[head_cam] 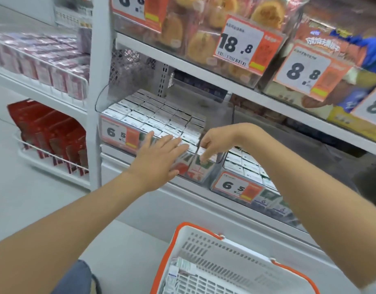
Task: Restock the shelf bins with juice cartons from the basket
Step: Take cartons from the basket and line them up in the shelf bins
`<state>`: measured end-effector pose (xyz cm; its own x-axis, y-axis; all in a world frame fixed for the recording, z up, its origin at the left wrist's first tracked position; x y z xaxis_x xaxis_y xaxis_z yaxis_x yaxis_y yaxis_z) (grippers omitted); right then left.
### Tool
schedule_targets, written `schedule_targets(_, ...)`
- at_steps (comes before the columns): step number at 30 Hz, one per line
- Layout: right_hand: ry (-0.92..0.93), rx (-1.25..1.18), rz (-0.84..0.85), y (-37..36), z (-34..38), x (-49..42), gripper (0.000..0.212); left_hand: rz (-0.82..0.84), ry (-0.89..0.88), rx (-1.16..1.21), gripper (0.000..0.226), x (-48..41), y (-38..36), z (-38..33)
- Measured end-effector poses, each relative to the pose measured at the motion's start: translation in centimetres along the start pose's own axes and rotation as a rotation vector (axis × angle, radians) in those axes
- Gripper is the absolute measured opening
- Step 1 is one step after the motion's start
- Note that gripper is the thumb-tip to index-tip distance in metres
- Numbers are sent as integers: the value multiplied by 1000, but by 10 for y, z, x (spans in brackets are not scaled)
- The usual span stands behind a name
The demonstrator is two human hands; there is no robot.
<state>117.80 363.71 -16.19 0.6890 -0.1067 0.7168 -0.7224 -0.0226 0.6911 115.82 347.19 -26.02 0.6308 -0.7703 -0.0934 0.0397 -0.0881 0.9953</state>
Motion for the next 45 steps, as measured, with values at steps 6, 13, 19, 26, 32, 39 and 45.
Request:
schedule_targets(6,-60,2,34,-3,13,0,47,-20,16,11,75,6,6,-5)
schedule_targets(13,345,-699,-1009,-120,20,16,27,-144,-83,159,17,49,0,-48)
schedule_targets(19,129,-910,-248,-341,24,-62,28,460,-108,388,22,103,-93,-81)
schedule_targets(26,101,-644,276,-498,57,-107,57,561,112,565,19,147,-153,-98)
schedule_targets(32,105,-681,139,-520,59,-115,33,461,205,692,21,142,-162,-115)
schedule_targets(39,201,-1467,-162,-478,16,-69,23,374,388,976,20,122,-171,-158)
schedule_targets(45,380,-1623,-233,-431,16,-41,39,574,694,1167,61,123,-177,-166)
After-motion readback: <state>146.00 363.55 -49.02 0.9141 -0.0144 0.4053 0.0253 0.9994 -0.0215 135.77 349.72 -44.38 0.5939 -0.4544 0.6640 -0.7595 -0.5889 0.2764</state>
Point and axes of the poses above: each hand's wrist, its own x-axis away from the middle knuckle, its own y-axis out of the back of the hand, z = x × y, the point moved 3 cm from there along -x, towards the middle knuckle, and after that the axes turned 12 degrees about z, right-handed, at the moved point
